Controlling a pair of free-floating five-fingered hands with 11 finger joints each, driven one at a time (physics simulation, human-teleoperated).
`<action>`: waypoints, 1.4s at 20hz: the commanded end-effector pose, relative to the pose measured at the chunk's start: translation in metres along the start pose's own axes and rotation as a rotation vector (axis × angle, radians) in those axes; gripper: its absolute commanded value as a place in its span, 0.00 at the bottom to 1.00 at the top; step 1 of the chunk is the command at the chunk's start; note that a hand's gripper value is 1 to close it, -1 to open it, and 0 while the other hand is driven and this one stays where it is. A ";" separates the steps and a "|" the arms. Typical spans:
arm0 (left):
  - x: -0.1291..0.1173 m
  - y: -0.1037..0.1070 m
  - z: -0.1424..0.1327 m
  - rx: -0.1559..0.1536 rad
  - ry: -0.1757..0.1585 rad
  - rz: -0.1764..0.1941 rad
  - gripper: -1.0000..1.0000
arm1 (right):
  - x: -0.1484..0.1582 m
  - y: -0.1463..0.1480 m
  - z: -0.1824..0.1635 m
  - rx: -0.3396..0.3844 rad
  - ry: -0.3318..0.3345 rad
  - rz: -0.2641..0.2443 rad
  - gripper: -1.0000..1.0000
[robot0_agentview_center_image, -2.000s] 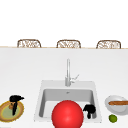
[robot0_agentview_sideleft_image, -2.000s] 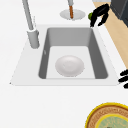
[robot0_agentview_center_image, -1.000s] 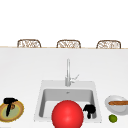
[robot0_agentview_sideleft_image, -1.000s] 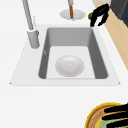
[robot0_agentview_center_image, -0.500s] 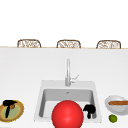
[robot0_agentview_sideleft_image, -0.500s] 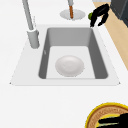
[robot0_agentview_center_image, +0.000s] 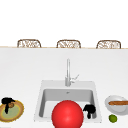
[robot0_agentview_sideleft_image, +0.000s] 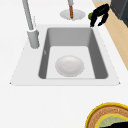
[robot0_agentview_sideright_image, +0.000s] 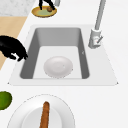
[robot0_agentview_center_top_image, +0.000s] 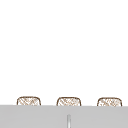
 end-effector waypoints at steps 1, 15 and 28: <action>-0.003 -0.007 0.005 0.004 0.006 0.008 1.00 | 0.000 0.000 0.000 0.000 0.000 0.000 0.50; -0.006 0.008 0.005 0.075 0.019 -0.106 1.00 | 0.000 0.000 0.000 0.000 0.000 0.000 0.50; 0.024 0.070 -0.020 0.067 0.024 -0.110 1.00 | 0.000 0.000 0.000 0.000 0.000 0.000 0.50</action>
